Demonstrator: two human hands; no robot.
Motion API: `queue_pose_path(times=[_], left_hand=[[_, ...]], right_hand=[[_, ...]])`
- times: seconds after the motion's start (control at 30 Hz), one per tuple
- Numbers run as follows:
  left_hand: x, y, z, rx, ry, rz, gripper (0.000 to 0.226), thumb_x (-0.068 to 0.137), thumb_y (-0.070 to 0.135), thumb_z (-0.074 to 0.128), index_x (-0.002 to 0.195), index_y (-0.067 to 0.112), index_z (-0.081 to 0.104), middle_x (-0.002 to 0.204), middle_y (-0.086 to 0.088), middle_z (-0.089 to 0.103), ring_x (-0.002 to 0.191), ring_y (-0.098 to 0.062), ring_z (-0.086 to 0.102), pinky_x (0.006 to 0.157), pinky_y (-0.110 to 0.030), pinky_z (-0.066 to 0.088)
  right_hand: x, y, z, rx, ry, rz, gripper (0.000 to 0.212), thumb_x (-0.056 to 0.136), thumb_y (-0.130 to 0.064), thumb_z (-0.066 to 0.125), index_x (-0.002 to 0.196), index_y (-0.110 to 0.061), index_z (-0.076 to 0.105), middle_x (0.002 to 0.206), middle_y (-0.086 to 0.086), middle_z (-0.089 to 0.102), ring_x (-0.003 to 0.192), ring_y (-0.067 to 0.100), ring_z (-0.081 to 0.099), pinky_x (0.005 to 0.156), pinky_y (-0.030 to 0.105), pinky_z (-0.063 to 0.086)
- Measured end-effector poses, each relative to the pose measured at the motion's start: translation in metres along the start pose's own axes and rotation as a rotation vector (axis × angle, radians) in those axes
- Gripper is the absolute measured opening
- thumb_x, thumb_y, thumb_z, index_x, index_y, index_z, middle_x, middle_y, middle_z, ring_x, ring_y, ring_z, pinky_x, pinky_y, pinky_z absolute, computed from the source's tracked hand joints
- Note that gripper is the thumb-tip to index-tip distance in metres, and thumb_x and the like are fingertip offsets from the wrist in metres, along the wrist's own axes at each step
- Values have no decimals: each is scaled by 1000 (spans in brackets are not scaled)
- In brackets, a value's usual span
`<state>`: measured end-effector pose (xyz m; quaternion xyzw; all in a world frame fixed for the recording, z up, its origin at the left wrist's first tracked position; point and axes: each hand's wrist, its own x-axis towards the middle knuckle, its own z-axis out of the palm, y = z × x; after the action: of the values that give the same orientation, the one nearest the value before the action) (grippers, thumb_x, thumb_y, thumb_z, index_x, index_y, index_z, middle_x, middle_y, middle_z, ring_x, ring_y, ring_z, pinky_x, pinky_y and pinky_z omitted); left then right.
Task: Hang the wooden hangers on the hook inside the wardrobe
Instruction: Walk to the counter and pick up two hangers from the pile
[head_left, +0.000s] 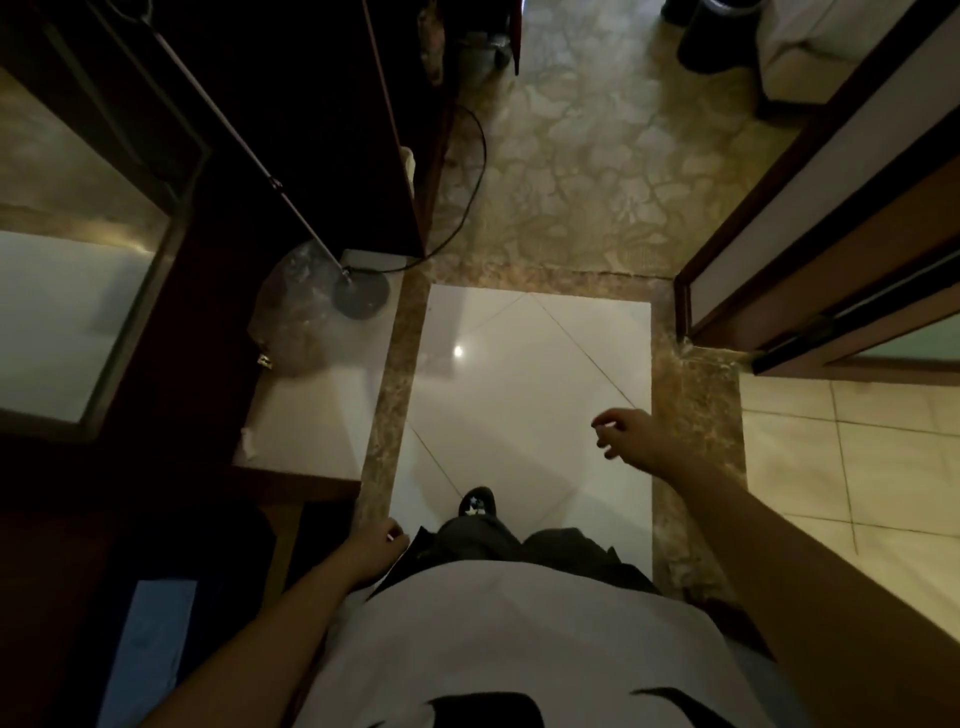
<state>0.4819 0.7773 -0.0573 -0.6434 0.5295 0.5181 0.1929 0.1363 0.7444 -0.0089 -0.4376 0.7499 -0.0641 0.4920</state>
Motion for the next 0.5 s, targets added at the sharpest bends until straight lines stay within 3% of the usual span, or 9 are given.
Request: queue_pose_path(times=[0.07,0.17,0.37,0.5], left_hand=[[10,13,-23,-22,-6,31,15,96,24,44,93,12,51,93,-10,52,84,-21,51,70,-27,40],[24,33,-50,-95,14,59,21,96,21,45,77,14,49,81,-6,53,76,-18,51,72,-31,45],[60,90,-92,-121,-40,37,21,96,22,45,77,18,51,78,-5,55,71,-17,52,71,-28,46],[99,161,-130,-97,-6,88,17,97,21,44,90,10,55,89,-11,58,81,-22,55,73,-30,45]], right_hand=[[17,-26,-15,38,37,-36,29,96,-15,44,119,-3,56,103,15,63,85,22,60,60,19,44],[38,-47,-35,67,56,-62,29,95,-15,44,118,-5,57,98,10,62,85,22,61,64,22,45],[67,-25,-61,92,31,97,28,95,-11,44,118,0,56,95,13,60,83,22,59,57,17,41],[91,10,-84,88,-13,262,28,95,-7,43,118,5,55,95,15,57,71,14,55,54,16,41]])
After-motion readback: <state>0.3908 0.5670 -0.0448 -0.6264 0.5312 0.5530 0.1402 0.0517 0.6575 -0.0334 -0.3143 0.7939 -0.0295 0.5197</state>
